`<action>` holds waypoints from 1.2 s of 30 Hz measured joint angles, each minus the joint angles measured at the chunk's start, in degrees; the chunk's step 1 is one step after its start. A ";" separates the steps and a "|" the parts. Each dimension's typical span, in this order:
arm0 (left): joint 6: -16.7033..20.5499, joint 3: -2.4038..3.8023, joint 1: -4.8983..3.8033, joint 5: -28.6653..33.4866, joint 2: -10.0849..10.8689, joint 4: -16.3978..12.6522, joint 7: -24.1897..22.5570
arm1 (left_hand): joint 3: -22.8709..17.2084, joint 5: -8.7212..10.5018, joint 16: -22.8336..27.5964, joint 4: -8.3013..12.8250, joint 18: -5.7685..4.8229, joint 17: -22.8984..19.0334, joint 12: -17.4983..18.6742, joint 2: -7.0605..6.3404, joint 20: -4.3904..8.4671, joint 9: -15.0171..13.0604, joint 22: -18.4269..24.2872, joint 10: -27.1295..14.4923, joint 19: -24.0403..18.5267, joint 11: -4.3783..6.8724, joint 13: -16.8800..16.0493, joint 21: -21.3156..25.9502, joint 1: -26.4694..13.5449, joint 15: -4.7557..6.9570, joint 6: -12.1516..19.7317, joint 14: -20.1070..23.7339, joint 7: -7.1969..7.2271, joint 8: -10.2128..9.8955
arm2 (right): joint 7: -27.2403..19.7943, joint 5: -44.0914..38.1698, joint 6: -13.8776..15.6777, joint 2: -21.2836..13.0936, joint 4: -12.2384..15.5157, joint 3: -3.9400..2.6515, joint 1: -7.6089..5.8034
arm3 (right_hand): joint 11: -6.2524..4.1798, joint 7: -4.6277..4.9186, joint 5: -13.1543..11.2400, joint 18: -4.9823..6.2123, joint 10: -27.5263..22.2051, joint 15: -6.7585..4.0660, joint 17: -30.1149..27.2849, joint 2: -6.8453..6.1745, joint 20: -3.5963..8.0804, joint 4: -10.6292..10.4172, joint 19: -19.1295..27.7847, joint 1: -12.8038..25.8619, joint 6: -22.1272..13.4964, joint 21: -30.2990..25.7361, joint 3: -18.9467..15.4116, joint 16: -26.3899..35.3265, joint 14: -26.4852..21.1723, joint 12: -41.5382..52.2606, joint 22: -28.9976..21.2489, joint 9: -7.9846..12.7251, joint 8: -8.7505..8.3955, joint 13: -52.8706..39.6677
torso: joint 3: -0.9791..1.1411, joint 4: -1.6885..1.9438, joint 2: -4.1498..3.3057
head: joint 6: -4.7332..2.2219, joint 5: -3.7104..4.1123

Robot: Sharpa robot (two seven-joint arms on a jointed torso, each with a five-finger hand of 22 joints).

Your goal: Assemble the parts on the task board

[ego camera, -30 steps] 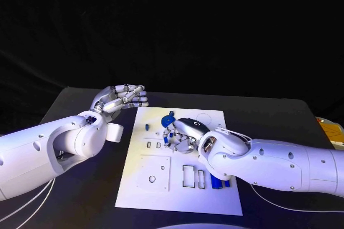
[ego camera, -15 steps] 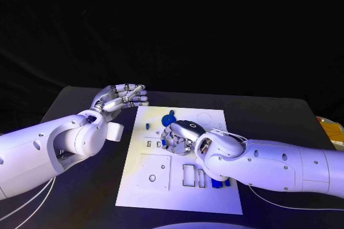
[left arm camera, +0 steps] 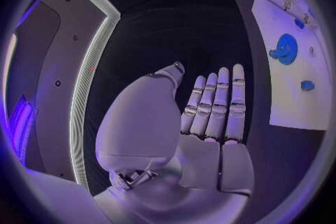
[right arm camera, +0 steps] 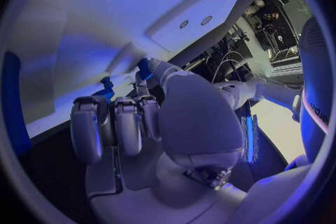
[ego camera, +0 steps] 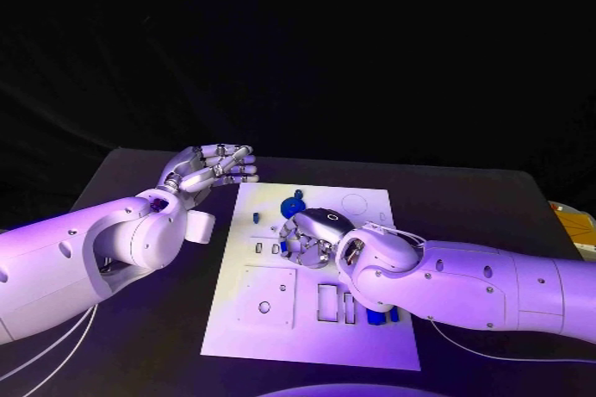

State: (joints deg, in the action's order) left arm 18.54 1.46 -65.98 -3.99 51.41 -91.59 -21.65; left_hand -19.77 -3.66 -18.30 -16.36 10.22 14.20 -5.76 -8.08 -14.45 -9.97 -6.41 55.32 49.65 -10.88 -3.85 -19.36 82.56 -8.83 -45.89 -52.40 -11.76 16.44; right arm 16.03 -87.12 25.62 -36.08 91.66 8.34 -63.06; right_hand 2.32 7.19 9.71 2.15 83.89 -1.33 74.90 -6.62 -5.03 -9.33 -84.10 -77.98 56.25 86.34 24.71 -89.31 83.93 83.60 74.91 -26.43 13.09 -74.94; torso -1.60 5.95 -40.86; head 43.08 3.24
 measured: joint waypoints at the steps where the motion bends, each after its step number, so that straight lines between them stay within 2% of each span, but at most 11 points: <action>1: -0.01 0.00 0.00 0.00 0.01 0.00 0.01 | 0.00 0.00 0.00 0.00 0.00 0.00 0.00 0.00 0.00 0.00 0.00 0.00 0.00 0.00 0.00 0.00 0.00 0.00 0.00 0.00 0.00 0.00 | 0.00 -0.05 -0.01 0.01 -0.03 0.00 0.00 | 0.00 0.00 0.00 0.00 0.00 0.00 0.00 -0.12 0.00 0.00 0.00 0.12 0.00 -0.19 0.00 0.00 0.00 -0.19 0.00 0.00 0.00 0.00 | 0.00 -0.02 -0.01 | 0.02 0.00; 12: -0.09 0.00 0.00 0.00 0.02 0.02 0.05 | 0.00 0.00 0.00 0.00 0.00 -0.01 0.00 0.00 0.00 0.00 0.00 -0.01 0.00 0.01 0.00 0.00 0.00 0.00 0.00 0.00 0.00 0.00 | -0.01 -0.53 -0.08 0.29 -0.41 -0.06 0.06 | 0.00 -0.01 -0.10 0.00 0.00 0.00 0.05 -0.27 0.00 -0.15 0.00 0.26 -0.01 -0.19 -0.16 0.00 0.00 -0.19 -0.01 -0.02 0.02 0.01 | 0.00 -0.01 -0.01 | 0.17 0.15; 16: -0.10 0.00 0.00 0.00 0.04 0.04 0.06 | 0.00 0.00 0.00 0.00 0.00 -0.01 0.00 0.00 0.00 0.00 0.00 -0.01 0.00 0.01 0.00 0.00 0.00 0.00 0.00 0.00 0.00 0.00 | -0.01 -0.77 -0.09 0.31 -0.54 -0.07 0.08 | 0.00 -0.03 -0.10 0.00 0.00 0.00 0.04 -0.81 0.00 -0.32 0.00 0.81 -0.03 -0.19 -0.44 0.00 0.00 -0.19 -0.01 -0.10 0.12 0.01 | 0.01 -0.03 -0.01 | 0.21 0.07; 17: -0.11 0.00 0.00 0.00 0.04 0.04 0.06 | 0.00 0.00 0.00 0.00 0.00 -0.01 0.00 0.00 0.00 0.00 -0.01 -0.01 0.00 0.01 0.00 0.00 0.00 0.00 0.00 0.00 0.00 0.00 | -0.01 -0.83 -0.09 0.31 -0.56 -0.08 0.08 | 0.00 -0.09 -0.10 0.00 0.00 0.00 0.04 -0.94 0.00 -0.32 0.00 0.95 -0.09 -0.19 -0.44 0.00 0.00 -0.19 -0.01 -0.16 0.75 0.01 | 0.01 -0.03 -0.01 | 0.23 0.04; 25: -0.13 0.00 0.00 0.00 0.05 0.07 0.09 | 0.00 0.00 0.00 0.00 0.00 0.07 0.00 0.00 0.00 0.05 0.06 -0.01 0.00 0.02 0.00 0.00 0.00 0.00 0.00 0.00 0.00 0.00 | 0.11 -1.18 -0.10 0.35 -0.64 -0.08 0.10 | 0.00 -0.11 -1.23 0.00 0.00 0.00 0.04 -1.17 0.00 -0.64 0.00 1.78 -0.10 -0.43 -0.77 0.00 0.00 -0.53 -0.01 -0.22 1.69 0.02 | 0.03 -0.05 -0.01 | 0.27 -0.01; 27: -0.14 0.00 0.00 0.00 0.06 0.08 0.10 | 0.00 0.00 0.00 0.00 0.00 0.07 0.00 0.00 0.00 0.05 0.06 -0.01 0.00 0.02 0.00 0.00 0.00 0.00 0.00 0.00 0.00 0.00 | 0.17 -1.26 -0.10 0.37 -0.65 -0.08 0.11 | -0.19 -0.11 -1.30 0.00 -0.19 0.00 0.04 -1.48 0.00 -0.80 0.00 2.09 -0.10 -0.43 -0.93 0.00 0.00 -0.53 -0.01 -1.42 1.74 0.02 | 0.03 -0.06 -0.01 | 0.27 -0.01; 36: -0.16 0.00 0.00 0.00 0.05 0.12 0.13 | 0.00 0.00 0.00 0.00 0.00 0.07 0.00 0.00 0.00 0.05 0.06 -0.02 0.00 0.02 0.00 0.00 0.00 0.00 0.00 0.00 0.00 0.00 | 0.38 -1.51 -0.10 0.48 -0.71 -0.06 0.13 | 0.01 -0.14 -2.08 0.00 -0.42 0.00 0.03 -1.84 0.00 -1.29 0.00 2.45 -0.08 -0.42 -1.07 0.00 0.00 -0.83 0.04 -2.51 1.74 0.03 | 0.04 -0.06 0.00 | 0.21 -0.01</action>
State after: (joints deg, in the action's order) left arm 18.38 1.46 -65.98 -3.99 51.47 -91.46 -21.53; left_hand -19.77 -3.66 -18.30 -16.36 10.22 14.27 -5.76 -8.08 -14.45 -9.92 -6.35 55.30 49.65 -10.86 -3.85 -19.36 82.56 -8.83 -45.89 -52.40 -11.76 16.44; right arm 16.41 -88.63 25.53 -35.61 90.95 8.28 -62.94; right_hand 2.33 7.05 7.63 2.16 83.47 -1.33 74.94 -8.45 -5.03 -10.62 -84.10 -75.53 56.17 85.91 23.65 -89.31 83.93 82.77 74.95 -28.95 14.83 -74.92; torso -1.56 5.89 -40.86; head 43.29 3.23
